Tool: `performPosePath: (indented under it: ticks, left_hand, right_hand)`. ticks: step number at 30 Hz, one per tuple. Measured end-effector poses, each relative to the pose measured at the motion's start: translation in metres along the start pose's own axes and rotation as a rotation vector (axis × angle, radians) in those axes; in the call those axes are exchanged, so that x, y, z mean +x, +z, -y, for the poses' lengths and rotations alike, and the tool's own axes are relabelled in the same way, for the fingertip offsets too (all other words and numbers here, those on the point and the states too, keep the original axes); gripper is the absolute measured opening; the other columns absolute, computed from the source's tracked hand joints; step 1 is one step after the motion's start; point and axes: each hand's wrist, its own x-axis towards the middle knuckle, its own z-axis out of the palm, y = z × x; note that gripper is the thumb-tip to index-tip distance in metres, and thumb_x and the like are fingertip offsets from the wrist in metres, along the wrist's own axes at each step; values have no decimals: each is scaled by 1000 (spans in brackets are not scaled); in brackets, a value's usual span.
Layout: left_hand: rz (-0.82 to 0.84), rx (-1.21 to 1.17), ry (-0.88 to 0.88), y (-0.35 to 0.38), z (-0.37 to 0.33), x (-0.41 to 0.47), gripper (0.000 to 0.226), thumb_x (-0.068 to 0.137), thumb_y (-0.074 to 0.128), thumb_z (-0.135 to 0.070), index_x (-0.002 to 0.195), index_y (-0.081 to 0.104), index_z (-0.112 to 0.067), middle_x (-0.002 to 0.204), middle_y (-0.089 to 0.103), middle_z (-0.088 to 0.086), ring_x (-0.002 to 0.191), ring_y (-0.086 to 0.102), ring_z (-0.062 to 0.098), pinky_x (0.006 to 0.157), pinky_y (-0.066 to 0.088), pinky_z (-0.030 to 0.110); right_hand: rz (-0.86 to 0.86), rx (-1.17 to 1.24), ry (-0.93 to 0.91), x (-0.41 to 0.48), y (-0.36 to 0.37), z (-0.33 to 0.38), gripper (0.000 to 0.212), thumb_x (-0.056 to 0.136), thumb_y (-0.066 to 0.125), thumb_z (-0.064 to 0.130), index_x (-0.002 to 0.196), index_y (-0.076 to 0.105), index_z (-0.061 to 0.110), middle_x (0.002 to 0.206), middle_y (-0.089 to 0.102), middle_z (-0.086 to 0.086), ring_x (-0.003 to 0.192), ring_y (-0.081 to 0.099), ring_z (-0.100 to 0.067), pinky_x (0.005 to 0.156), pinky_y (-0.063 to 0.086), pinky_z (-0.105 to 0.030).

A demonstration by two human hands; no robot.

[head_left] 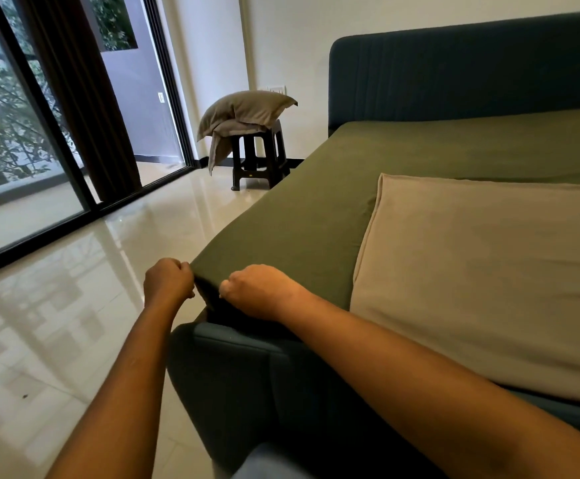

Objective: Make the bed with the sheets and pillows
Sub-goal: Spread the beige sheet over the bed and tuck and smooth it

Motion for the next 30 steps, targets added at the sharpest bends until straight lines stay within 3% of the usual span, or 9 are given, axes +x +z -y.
performPosePath:
  ticks: [4, 10, 13, 15, 20, 24, 27, 30]
  left_hand:
    - [53, 20, 29, 1, 9, 9, 34, 100, 43, -16, 73, 58, -2, 66, 64, 13, 57, 64, 20, 64, 52, 30]
    - [67, -157, -71, 5, 8, 13, 35, 100, 46, -19, 77, 60, 3, 74, 66, 22, 62, 63, 29, 57, 50, 29]
    - [291, -484, -337, 8, 5, 3, 51, 96, 48, -48, 86, 55, 1, 77, 58, 18, 66, 56, 30, 56, 48, 34]
    - [425, -434, -371, 9, 5, -3, 65, 89, 38, -68, 86, 54, -5, 80, 57, 16, 71, 55, 30, 60, 46, 34]
    - [392, -468, -274, -3, -2, -11, 38, 95, 55, -38, 76, 54, -5, 55, 49, 6, 48, 44, 17, 47, 43, 24]
    - [310, -471, -129, -2, -3, -14, 29, 98, 52, -22, 74, 54, -7, 60, 52, 8, 55, 48, 19, 53, 44, 25]
    - [190, -384, 5, 1, 1, -15, 28, 98, 50, -18, 74, 58, -7, 68, 59, 14, 69, 57, 27, 61, 46, 31]
    - [115, -326, 66, 4, 5, -17, 28, 98, 50, -23, 76, 62, -9, 76, 64, 16, 76, 63, 30, 73, 52, 39]
  right_hand:
    - [40, -2, 9, 8, 5, 6, 24, 101, 40, 18, 103, 62, 9, 92, 64, -5, 81, 65, -20, 61, 42, -27]
    - [-10, 39, 68, 10, -2, 11, 26, 101, 39, 17, 107, 63, 8, 96, 62, -5, 78, 59, -19, 62, 43, -28]
    - [8, 66, 91, 14, -1, 14, 27, 101, 39, 16, 106, 65, 8, 99, 62, -6, 87, 62, -22, 64, 42, -30]
    - [16, 68, 90, 15, -2, 16, 27, 101, 40, 17, 109, 64, 8, 102, 63, -6, 91, 63, -23, 66, 43, -31]
    - [33, 45, 135, 19, 6, 19, 28, 102, 41, 16, 122, 60, 10, 110, 63, -5, 96, 64, -22, 67, 43, -32]
    - [58, 44, 216, 12, -5, 19, 24, 101, 43, 18, 114, 62, 10, 105, 62, -4, 94, 63, -22, 65, 42, -31]
    - [107, -54, 320, 0, -12, 15, 20, 96, 55, 31, 100, 61, 13, 92, 57, -1, 85, 59, -18, 64, 45, -28]
    - [202, -190, 358, -5, -3, 17, 13, 95, 54, 17, 96, 65, 12, 93, 62, 0, 83, 63, -20, 71, 54, -28]
